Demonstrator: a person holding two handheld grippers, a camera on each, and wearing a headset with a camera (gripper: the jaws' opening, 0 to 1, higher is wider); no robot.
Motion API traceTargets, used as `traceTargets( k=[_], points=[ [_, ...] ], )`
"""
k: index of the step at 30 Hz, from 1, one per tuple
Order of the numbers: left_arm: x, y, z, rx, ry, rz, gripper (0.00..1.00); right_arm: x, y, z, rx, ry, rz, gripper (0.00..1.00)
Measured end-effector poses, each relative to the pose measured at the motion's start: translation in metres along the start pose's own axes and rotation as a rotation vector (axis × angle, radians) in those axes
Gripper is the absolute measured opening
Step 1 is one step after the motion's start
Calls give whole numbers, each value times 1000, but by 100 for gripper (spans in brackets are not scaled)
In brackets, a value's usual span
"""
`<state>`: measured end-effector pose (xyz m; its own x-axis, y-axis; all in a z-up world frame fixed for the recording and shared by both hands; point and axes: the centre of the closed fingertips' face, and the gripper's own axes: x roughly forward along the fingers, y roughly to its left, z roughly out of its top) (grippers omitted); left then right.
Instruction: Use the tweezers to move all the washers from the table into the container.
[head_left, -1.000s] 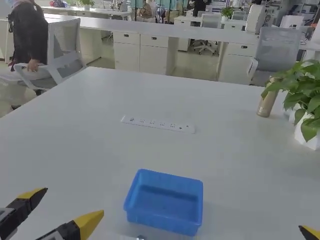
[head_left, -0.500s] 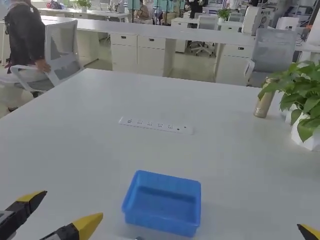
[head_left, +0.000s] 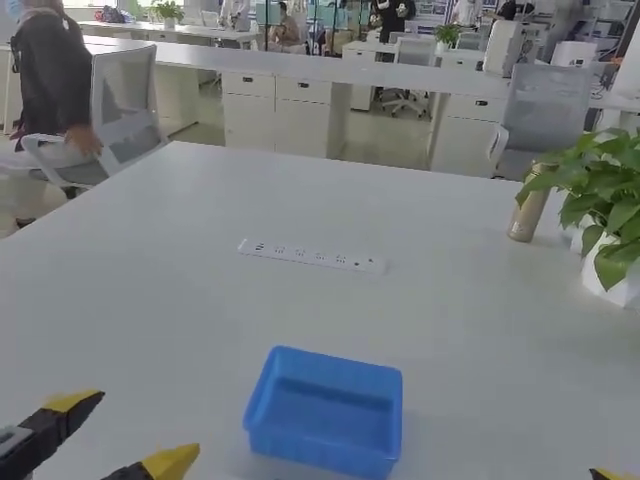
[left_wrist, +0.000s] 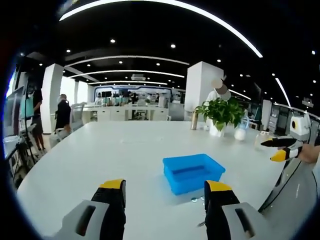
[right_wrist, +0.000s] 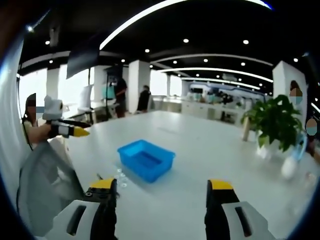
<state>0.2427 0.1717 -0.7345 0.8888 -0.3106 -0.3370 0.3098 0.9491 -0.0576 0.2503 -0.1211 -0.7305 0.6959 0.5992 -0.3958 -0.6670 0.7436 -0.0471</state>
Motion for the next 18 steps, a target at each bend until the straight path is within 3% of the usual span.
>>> traceTargets(
  k=[2,4,5,7,8,10,13,15,18],
  points=[
    [3,-9,-9,27,58,-59,59,3,-1,2,19,7,25,62],
    [5,-19,-19,50,130,-120,54,10,7,5,27,-2,100,52],
    [7,-26,-21,65,151,-166,50,13,7,5,23,1,104,47],
    [10,-30,-21,76,165,-191,39,20,21,6,-39,20,155,44],
    [12,-31,-20,99,163,-201,37,25,22,2,-81,38,146,44],
    [15,-38,-27,149,231,-251,38,33,37,-7,-124,92,186,41],
    [21,-46,-39,233,313,-332,33,49,60,-14,-188,125,252,35],
    [26,-50,-47,256,352,-368,33,57,73,-16,-186,139,280,33],
    [32,-52,-66,355,435,-419,34,67,85,-21,-195,165,319,29]
  ],
)
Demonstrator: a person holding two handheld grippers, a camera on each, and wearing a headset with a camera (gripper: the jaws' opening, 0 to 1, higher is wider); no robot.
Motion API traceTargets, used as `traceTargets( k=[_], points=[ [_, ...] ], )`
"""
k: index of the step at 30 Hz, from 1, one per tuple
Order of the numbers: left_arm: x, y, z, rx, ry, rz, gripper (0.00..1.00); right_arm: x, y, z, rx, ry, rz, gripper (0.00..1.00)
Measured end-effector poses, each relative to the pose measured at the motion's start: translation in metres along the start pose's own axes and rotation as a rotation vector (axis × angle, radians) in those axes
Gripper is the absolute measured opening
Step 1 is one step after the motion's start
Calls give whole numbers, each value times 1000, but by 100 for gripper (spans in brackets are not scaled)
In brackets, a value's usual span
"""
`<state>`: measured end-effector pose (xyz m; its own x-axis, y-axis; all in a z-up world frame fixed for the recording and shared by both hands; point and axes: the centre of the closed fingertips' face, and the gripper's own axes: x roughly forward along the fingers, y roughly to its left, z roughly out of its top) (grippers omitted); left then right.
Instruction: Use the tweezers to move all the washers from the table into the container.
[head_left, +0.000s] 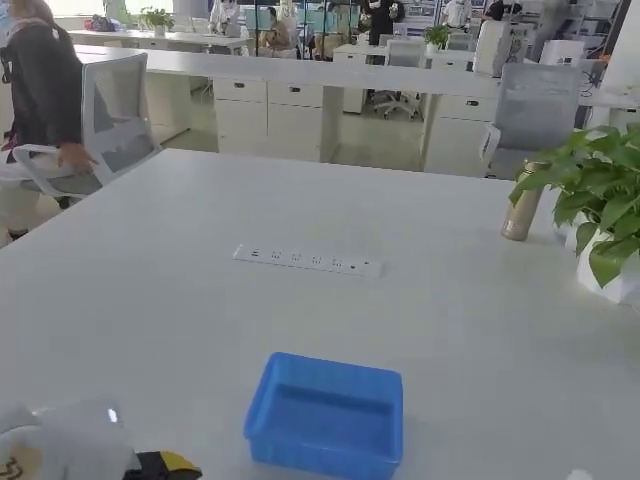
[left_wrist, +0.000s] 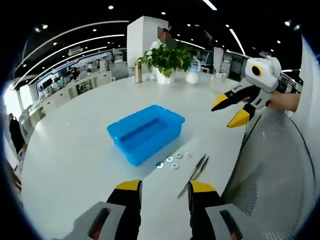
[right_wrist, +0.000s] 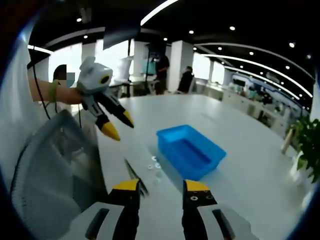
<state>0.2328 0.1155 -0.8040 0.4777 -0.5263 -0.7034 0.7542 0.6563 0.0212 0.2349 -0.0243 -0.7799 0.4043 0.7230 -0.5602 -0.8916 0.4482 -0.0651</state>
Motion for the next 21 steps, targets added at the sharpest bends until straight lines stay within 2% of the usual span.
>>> traceTargets(
  k=[1,2,4,5,8,10,11,13,15,21],
  points=[
    [3,-2,-4,34,25,-13,32,2,1,0,-2,3,4,28],
    [8,-5,-11,71,72,-40,30,6,3,-1,-3,15,22,28],
    [15,-10,-15,94,94,-68,28,16,3,-7,11,33,37,29],
    [19,-16,-21,98,127,-110,26,20,3,-8,11,45,44,29],
    [27,-21,-28,136,165,-146,22,26,3,-10,22,59,56,28],
    [33,-21,-28,159,167,-134,21,30,3,-12,45,63,66,28],
    [34,-26,-33,157,197,-176,19,31,4,-12,51,63,68,28],
    [37,-24,-33,181,202,-169,14,34,6,-15,54,69,76,29],
    [39,-26,-35,192,227,-192,11,35,8,-17,48,78,82,29],
    [47,-27,-36,257,273,-211,5,35,12,-23,54,83,96,28]
  ],
)
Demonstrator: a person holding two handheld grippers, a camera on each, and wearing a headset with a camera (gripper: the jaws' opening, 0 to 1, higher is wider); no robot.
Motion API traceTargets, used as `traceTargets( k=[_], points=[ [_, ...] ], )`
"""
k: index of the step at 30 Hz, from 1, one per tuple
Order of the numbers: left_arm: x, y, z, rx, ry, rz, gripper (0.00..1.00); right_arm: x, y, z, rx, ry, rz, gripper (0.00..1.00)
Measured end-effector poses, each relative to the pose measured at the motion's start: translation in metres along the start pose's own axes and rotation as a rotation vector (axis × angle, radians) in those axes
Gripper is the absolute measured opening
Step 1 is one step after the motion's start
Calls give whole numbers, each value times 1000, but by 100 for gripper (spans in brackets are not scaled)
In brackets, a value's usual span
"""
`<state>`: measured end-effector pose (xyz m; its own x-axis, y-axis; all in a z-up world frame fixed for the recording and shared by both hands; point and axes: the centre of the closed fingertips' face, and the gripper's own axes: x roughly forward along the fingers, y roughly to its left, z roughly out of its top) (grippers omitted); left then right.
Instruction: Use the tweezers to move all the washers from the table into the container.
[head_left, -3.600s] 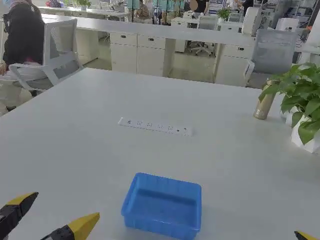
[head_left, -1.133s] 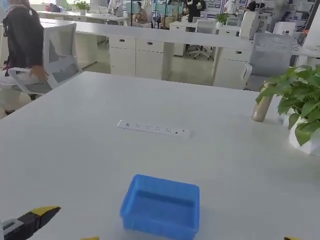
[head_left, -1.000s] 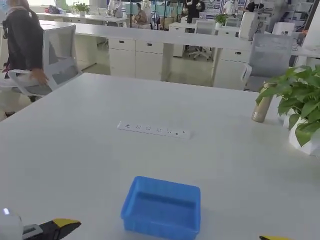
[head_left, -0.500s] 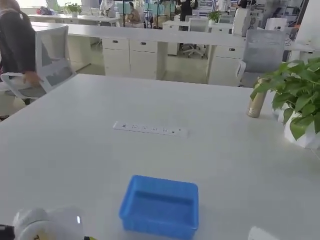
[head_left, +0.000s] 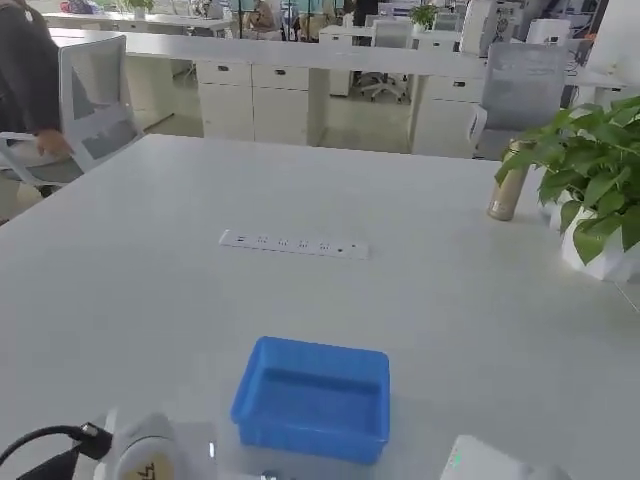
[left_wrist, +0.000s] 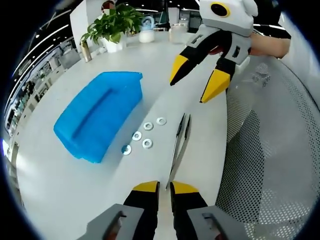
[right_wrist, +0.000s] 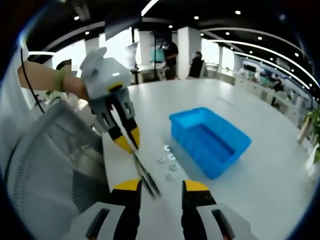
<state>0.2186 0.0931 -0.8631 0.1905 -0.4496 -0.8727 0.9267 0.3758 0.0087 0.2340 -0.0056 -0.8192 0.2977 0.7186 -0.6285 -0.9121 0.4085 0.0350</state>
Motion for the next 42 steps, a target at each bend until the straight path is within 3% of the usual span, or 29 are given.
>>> traceTargets(
  k=[5,7,9,14,18,21,27,30,35,42],
  points=[
    [5,2,4,45,16,14,2,0,1,-1,-5,5,4,26],
    [6,-1,2,75,36,-6,2,0,0,-2,-10,8,-1,27],
    [6,1,3,154,49,9,0,1,-1,-3,-3,6,1,27],
    [6,0,3,175,62,0,0,2,0,-4,-3,13,1,28],
    [-1,-4,9,179,24,-22,0,0,-2,-11,-37,39,7,28],
    [-12,-2,13,193,19,-3,0,-2,-1,-18,-32,55,22,29],
    [-40,-9,36,189,-63,1,0,1,6,-15,-29,42,59,28],
    [-51,-14,48,196,-93,0,0,4,14,-13,-64,44,89,28],
    [-60,-24,64,228,-116,-10,0,7,25,-13,-109,56,117,28],
    [-61,-38,76,265,-116,-59,0,7,32,-7,-124,35,162,25]
  ],
)
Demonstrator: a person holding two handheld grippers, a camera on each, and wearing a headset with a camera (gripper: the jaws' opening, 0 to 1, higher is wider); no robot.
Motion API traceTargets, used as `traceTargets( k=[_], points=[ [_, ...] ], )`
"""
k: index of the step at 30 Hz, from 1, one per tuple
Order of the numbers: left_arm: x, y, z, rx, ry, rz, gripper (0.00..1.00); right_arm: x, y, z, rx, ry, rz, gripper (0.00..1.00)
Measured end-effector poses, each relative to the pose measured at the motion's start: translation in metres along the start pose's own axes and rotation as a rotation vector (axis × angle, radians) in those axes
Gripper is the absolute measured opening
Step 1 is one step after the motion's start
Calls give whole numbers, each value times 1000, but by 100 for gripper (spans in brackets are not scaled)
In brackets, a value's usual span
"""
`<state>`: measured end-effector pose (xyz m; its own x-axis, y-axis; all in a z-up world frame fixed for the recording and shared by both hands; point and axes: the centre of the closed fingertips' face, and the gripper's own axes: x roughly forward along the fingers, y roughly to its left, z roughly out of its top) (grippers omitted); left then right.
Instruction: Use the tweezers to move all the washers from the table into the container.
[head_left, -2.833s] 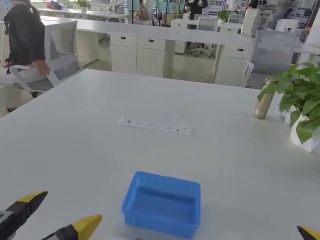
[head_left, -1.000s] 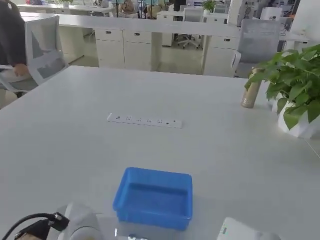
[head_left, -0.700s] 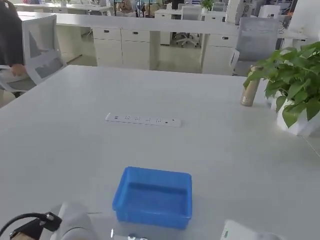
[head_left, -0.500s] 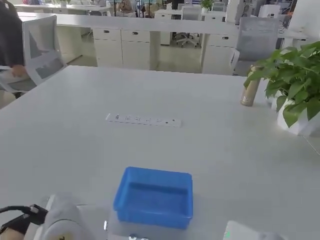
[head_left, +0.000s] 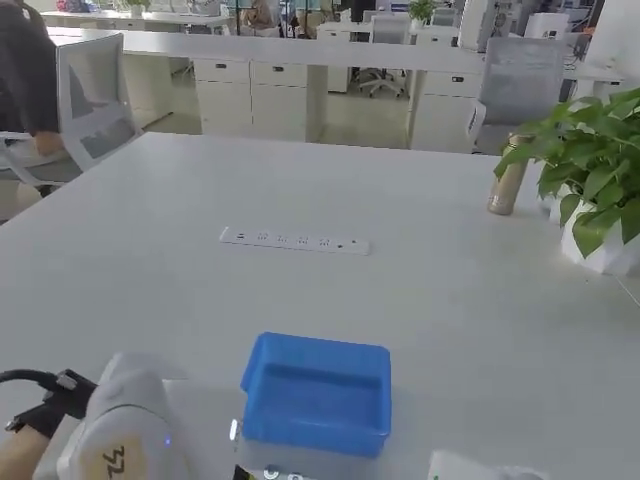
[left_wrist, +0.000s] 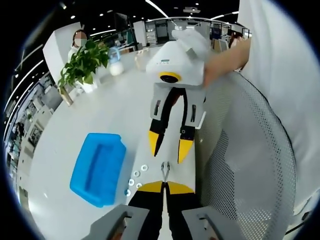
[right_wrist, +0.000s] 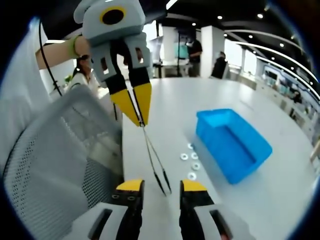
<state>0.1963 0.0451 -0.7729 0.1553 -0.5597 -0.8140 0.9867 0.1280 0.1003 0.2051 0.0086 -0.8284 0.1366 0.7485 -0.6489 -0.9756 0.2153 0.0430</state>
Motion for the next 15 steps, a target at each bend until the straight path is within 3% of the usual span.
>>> traceTargets(
  k=[5,11,15],
  points=[
    [1,-5,12,32,2,-21,0,4,3,5,-64,2,25,20],
    [3,-7,21,54,-6,-28,0,11,11,1,-89,24,80,13],
    [3,-9,25,51,-24,-31,0,11,10,-1,-88,26,88,9]
  ],
)
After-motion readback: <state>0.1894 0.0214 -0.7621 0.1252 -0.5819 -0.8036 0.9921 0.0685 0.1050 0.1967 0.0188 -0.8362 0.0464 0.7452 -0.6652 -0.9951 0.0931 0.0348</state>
